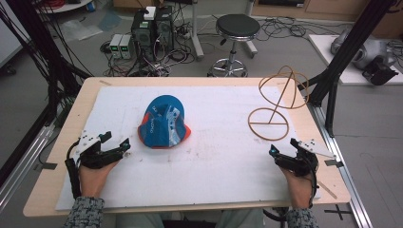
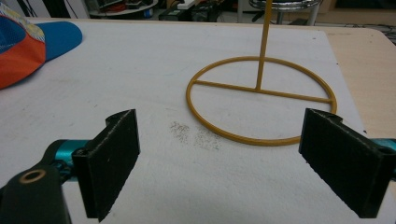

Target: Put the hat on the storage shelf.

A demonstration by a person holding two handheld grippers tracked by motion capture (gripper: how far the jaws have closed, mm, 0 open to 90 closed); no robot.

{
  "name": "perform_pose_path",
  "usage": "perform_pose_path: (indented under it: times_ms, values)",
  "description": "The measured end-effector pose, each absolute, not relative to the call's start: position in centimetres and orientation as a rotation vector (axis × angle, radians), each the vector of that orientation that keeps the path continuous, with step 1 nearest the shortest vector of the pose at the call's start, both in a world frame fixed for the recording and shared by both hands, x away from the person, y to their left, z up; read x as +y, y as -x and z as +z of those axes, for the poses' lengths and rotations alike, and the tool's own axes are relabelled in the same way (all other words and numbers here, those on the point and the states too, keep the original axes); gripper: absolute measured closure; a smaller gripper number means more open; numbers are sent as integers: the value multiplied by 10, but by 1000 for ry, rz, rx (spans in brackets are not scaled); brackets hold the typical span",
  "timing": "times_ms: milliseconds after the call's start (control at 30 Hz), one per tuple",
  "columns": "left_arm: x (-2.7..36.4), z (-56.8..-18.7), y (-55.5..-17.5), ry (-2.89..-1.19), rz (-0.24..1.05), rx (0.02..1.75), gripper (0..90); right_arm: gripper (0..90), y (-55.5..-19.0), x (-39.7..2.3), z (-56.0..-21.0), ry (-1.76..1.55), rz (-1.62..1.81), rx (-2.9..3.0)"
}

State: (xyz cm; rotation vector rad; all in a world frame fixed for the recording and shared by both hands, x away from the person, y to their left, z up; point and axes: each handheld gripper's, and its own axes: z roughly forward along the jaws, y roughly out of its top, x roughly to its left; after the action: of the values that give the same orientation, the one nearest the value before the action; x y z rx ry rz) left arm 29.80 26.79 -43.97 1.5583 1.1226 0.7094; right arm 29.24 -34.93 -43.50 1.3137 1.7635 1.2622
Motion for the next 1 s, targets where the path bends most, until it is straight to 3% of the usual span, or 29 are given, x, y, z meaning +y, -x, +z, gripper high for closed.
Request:
perform_pose_path:
  times_ms: [467,1000]
  values:
    - [271,-440,-303,-1484,696,1146,211,116,-285,-358,-436,-1326,1271,1747]
    - [255,-419,-308,-1528,725,1071,218,116,-290,-354,-437,-1309,1263,1768]
